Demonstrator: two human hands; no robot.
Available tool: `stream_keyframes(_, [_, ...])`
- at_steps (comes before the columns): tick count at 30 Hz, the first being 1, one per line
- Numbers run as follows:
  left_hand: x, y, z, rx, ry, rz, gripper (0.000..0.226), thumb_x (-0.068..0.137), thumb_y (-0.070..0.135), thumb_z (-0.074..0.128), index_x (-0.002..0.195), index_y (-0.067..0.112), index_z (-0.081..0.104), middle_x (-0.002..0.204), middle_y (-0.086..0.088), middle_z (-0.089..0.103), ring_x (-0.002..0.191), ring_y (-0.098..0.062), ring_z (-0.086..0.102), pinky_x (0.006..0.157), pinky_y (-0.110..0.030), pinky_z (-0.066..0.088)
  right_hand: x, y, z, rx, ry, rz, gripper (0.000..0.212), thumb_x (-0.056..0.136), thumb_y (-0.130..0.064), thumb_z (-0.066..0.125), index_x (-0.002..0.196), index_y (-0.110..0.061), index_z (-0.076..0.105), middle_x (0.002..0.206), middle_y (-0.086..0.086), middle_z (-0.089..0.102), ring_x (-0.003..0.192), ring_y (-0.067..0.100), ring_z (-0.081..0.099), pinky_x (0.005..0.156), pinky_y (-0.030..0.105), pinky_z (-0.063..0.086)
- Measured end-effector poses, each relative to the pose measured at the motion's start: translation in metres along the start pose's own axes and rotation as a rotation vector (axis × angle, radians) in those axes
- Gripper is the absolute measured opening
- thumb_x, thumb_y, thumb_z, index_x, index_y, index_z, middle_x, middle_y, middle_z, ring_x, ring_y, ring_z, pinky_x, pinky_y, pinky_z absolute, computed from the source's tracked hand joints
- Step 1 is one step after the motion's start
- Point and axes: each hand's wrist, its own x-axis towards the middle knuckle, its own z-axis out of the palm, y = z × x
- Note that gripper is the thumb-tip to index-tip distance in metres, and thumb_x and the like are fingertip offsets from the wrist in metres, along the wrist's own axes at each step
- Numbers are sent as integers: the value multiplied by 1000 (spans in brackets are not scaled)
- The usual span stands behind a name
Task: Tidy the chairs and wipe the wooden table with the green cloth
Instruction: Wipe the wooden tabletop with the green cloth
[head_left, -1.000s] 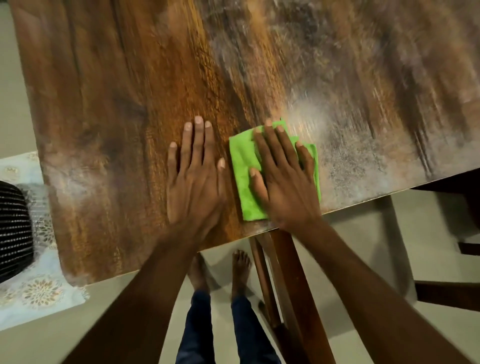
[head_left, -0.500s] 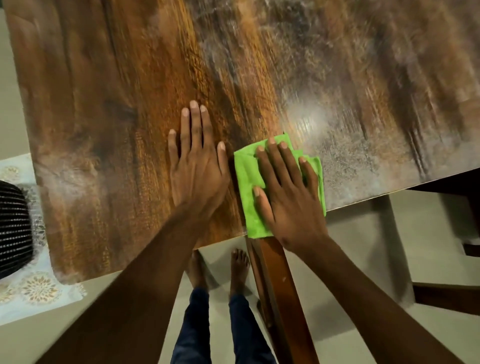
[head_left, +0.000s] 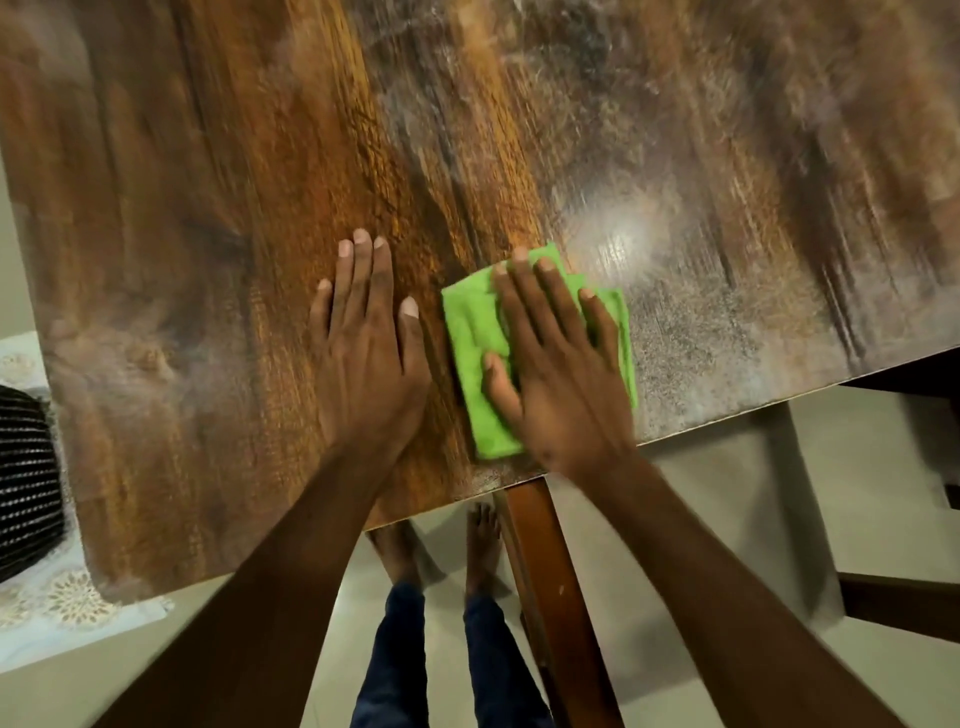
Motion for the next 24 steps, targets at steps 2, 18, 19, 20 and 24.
stream_keyframes(2, [-1, -1, 1, 24, -7, 1, 61, 110, 31, 32, 168, 10, 24, 177, -7, 18, 165, -17, 11, 133, -45, 11, 45, 10, -5, -1, 63, 45, 74, 108, -52, 29, 170, -17, 13, 179, 5, 7, 165, 22, 4, 132, 51, 9])
stream_keyframes(18, [-1, 1, -3, -23, 8, 3, 59, 111, 24, 31, 168, 11, 25, 176, -5, 20, 164, -16, 12, 133, -41, 8, 85, 49, -22, -15, 37, 55, 68, 109, -50, 17, 170, -20, 16, 178, 7, 9, 165, 26, 6, 131, 53, 9])
stream_keyframes(19, [-1, 0, -2, -74, 22, -5, 57, 111, 21, 32, 167, 12, 28, 176, -5, 22, 164, -15, 14, 133, -41, 9, 66, 36, -18, -16, 27, 49, 67, 110, -49, 20, 171, -19, 13, 179, 8, 6, 165, 27, 4, 131, 54, 9])
stream_keyframes(20, [-2, -1, -3, -143, 39, -21, 56, 111, 19, 33, 166, 12, 31, 175, -4, 26, 163, -14, 17, 133, -41, 11, 46, 18, -14, -5, 7, 47, 68, 111, -49, 22, 171, -18, 10, 179, 10, 2, 165, 28, 1, 131, 56, 8])
stream_keyframes(24, [-1, -10, -10, -409, 116, -66, 48, 111, 16, 39, 157, 8, 50, 165, -7, 46, 157, -17, 37, 129, -47, 27, -34, -76, 8, 29, -115, 24, 75, 111, -53, 22, 170, -15, -7, 176, 16, -14, 163, 35, -13, 130, 61, 3])
